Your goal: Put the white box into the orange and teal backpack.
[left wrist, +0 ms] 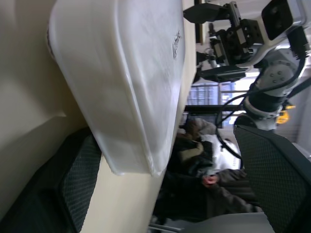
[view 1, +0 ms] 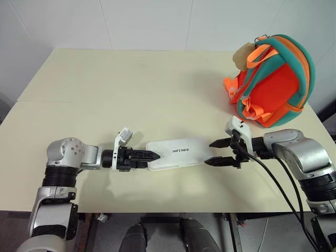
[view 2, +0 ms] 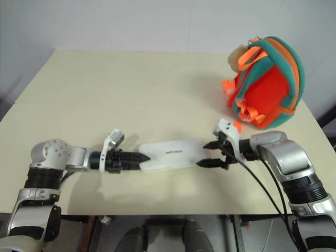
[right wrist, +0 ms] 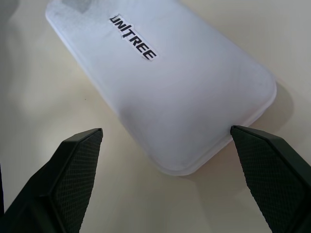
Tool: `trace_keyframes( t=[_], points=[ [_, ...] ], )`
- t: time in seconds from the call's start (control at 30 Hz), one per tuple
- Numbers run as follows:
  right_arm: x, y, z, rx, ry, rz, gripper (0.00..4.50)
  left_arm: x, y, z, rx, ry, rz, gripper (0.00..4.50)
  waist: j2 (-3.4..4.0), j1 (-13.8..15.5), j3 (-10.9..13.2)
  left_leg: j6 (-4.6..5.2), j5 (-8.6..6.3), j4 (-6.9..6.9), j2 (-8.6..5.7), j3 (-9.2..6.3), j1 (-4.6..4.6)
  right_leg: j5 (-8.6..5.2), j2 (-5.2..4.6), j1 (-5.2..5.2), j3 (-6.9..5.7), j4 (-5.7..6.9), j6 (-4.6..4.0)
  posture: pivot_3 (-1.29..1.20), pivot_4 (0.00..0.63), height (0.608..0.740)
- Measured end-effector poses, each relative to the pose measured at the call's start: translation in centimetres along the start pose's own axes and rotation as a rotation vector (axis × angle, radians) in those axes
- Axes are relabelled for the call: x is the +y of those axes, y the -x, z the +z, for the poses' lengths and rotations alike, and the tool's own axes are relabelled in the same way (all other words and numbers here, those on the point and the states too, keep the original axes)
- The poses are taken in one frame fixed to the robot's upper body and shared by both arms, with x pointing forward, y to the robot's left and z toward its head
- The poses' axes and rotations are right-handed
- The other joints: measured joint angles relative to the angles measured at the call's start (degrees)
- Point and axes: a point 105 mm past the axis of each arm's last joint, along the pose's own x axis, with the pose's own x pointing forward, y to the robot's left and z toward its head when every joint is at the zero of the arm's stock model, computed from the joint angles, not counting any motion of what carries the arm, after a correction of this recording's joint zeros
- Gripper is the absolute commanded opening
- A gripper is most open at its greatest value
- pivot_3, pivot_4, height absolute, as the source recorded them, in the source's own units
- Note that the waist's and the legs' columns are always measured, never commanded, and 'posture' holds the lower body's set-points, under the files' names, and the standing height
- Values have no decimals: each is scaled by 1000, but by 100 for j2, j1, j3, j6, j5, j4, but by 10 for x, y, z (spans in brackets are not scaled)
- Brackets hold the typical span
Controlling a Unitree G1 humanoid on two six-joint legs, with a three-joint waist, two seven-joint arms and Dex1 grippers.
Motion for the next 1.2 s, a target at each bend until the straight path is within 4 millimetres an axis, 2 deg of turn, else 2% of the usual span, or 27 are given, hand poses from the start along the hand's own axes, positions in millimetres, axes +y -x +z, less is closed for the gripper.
trace_keyframes(
  t=[0.23, 0.37, 0.6, 0.9, 0.97, 1.03, 1.2],
  points=[
    [0, 1, -2, -8, 2, -1, 4466, 1, -2, 4, -1, 35, -12, 4500, 0, 5, 0, 0, 0, 0, 0, -1, 0, 0, 1, 0, -1, 0, 0, 0, 150, 740],
    [0, 3, -4, -14, -8, -8, 4500, 0, -10, 6, -11, 44, -34, 3650, 0, 44, 0, 0, 0, 4, 0, -1, -1, 0, 1, 0, -1, 1, 0, 0, 150, 740],
    [2, 4, -6, -19, -11, -10, 4500, 0, -12, 5, -14, 66, -58, 1416, 0, 53, 0, -1, 0, 4, 0, -1, -2, 0, 1, 0, 0, 0, 0, 0, 150, 740],
    [3, 8, -12, -30, -49, -38, 4500, -1, -15, 0, 4, 74, -78, 1370, 0, 70, 0, -2, -1, 2, 0, -1, -5, 0, 1, -2, 0, -2, 0, 0, 150, 740],
    [-1, 16, -13, -60, -77, -90, 4500, -6, -14, 2, -10, 52, -92, 1370, -1, 78, 1, -2, -1, 2, -1, -1, -15, 0, 0, -11, 0, -2, 0, 0, 150, 740],
    [-8, 32, -5, -121, -80, -177, 4500, -7, -9, 7, -43, 38, -92, 1370, 0, 87, 1, -2, -1, 1, -1, -2, -15, 0, 0, -11, 0, -2, 0, 0, 150, 740],
    [-25, 93, 15, -283, -55, -469, 4500, 6, 7, 9, -115, 38, -23, 1370, 0, 81, 1, -2, -1, -8, -1, -1, -13, -2, 0, -11, 0, -6, -4, 0, 150, 740]
  ],
)
